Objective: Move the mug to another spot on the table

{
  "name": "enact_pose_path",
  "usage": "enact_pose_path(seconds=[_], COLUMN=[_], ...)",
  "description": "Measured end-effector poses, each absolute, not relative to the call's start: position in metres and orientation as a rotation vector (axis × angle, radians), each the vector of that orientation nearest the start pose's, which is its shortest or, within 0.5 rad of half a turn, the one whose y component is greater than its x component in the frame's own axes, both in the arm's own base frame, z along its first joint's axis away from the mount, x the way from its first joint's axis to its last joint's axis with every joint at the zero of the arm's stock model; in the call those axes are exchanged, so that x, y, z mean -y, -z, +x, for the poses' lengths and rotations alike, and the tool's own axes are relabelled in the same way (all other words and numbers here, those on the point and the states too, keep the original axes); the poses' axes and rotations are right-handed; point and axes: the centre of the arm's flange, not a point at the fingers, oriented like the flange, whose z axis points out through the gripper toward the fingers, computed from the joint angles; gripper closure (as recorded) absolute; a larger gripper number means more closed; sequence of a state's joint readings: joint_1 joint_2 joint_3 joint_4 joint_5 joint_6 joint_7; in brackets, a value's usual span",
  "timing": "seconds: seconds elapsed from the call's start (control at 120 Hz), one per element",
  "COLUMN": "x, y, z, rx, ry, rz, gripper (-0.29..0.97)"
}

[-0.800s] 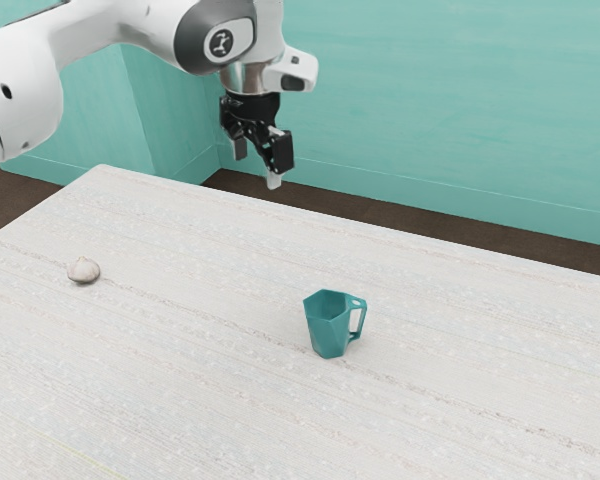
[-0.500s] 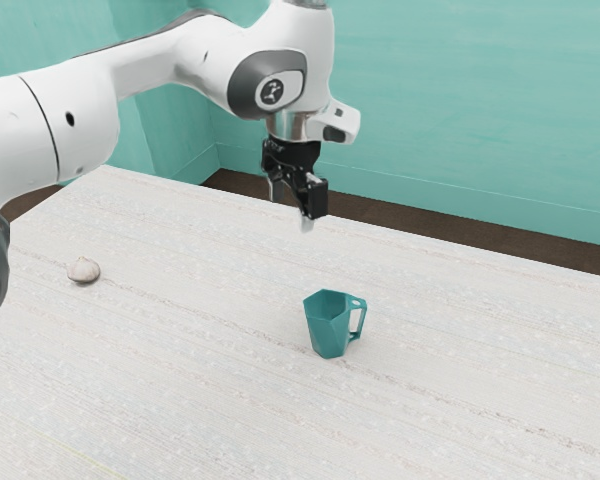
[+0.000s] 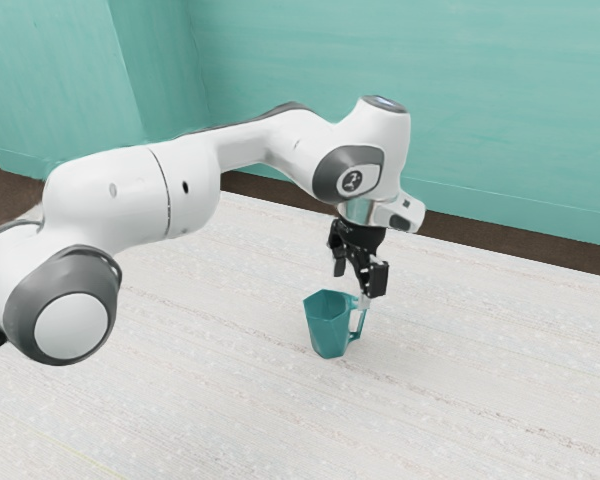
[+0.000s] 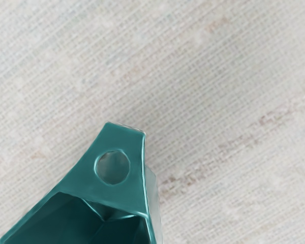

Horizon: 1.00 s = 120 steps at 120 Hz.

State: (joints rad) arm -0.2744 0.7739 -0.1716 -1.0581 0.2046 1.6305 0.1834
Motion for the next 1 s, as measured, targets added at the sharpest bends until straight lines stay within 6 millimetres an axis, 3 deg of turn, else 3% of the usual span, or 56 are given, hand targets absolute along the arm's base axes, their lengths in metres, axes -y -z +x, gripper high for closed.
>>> enact_pose_path(seconds=[0.083,0.367,0.642,0.825,1.0], x=[0.263,0.241,0.246,0.248,0.249], y=[-0.341,-0.304,-0.266,-0.261,-0.262], z=[0.704,0.725,0.735,0.737,0.736], rx=[-0.957,-1.157,-1.353,-1.435,-1.468], ry=[-0.274,-0.3,-0.265,-0.243,-0.244], rz=[-2.886,-2.833,-2.769,-2.74,-2.742], gripper=[0.0,0.02,0.02,0.04,0.24])
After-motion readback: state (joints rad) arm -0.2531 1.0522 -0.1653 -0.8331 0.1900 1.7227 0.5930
